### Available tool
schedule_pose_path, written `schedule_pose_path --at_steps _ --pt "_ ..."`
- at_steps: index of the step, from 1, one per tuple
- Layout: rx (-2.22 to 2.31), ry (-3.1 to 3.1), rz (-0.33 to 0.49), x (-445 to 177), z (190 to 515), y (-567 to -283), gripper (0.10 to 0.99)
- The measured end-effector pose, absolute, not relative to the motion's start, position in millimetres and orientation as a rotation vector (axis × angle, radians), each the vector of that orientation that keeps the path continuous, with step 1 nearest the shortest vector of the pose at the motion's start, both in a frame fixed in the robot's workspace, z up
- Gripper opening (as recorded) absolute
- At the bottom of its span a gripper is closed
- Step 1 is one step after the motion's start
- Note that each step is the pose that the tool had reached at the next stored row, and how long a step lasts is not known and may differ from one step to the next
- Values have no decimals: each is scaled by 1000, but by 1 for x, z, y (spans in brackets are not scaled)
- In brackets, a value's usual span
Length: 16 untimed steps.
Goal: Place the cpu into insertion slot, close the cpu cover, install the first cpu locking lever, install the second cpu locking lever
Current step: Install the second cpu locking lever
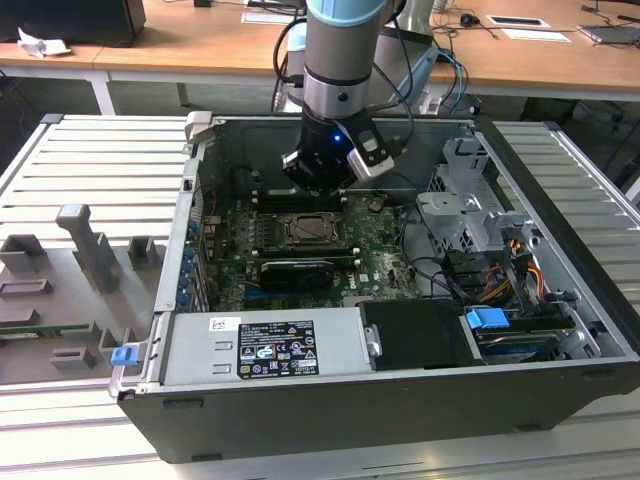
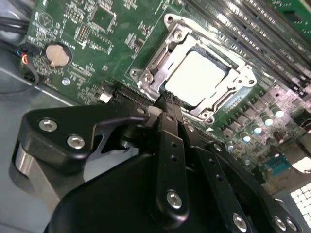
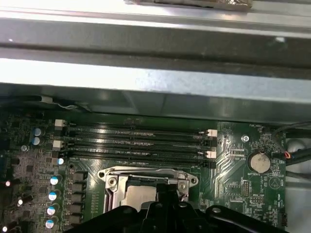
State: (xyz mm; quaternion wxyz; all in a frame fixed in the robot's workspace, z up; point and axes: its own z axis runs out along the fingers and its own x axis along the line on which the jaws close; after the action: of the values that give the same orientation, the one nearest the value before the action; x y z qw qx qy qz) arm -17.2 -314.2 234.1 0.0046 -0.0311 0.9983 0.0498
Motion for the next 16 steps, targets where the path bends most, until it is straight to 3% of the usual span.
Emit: schedule_pose_path --at_steps 16 --pt "-97 3127 156 -17 233 -336 106"
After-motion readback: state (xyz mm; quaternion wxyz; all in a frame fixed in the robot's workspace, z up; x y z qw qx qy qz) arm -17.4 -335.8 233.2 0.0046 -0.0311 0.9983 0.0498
